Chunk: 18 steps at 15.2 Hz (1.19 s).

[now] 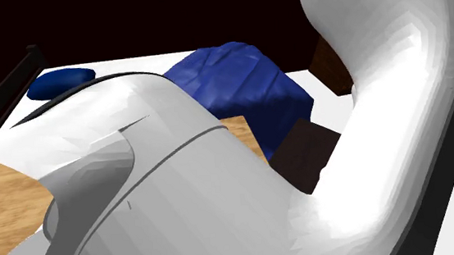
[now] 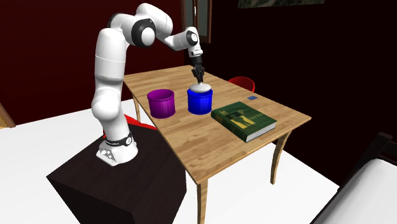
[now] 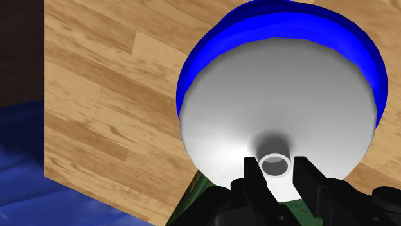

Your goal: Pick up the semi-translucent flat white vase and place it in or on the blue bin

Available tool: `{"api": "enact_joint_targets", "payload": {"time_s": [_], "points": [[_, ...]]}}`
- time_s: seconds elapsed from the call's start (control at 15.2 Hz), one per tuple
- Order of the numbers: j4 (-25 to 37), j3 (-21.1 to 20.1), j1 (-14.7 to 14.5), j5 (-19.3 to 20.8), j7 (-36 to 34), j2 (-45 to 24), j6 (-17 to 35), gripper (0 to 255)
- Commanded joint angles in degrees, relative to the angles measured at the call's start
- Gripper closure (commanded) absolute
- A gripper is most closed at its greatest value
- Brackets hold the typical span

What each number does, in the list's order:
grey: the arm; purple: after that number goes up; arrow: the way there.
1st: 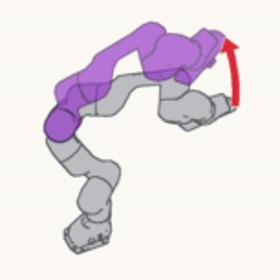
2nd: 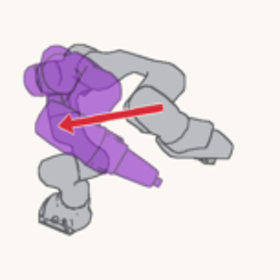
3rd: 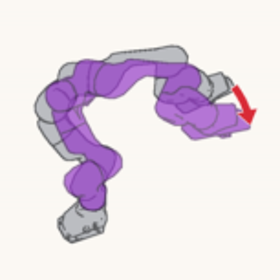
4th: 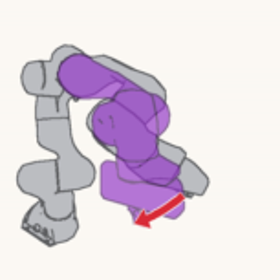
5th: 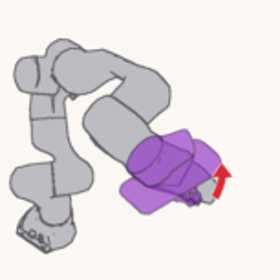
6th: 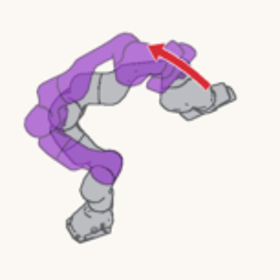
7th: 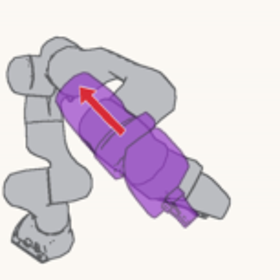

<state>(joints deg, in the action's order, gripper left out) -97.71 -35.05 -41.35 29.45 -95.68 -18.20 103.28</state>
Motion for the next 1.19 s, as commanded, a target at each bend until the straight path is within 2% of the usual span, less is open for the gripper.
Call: {"api": "enact_joint_targets", "payload": {"time_s": [0.0, 0.33, 0.59, 1.12], "points": [[0.0, 0.0, 0.0, 0.0, 0.0, 0.0, 0.0, 0], [0.0, 0.0, 0.0, 0.0, 0.0, 0.0, 0.0, 0], [6.4, -0.9, -1.8, -1.0, 0.9, 0.3, -6.8, 0], [6.4, -0.9, -1.8, -1.0, 0.9, 0.3, -6.7, 0]]}}
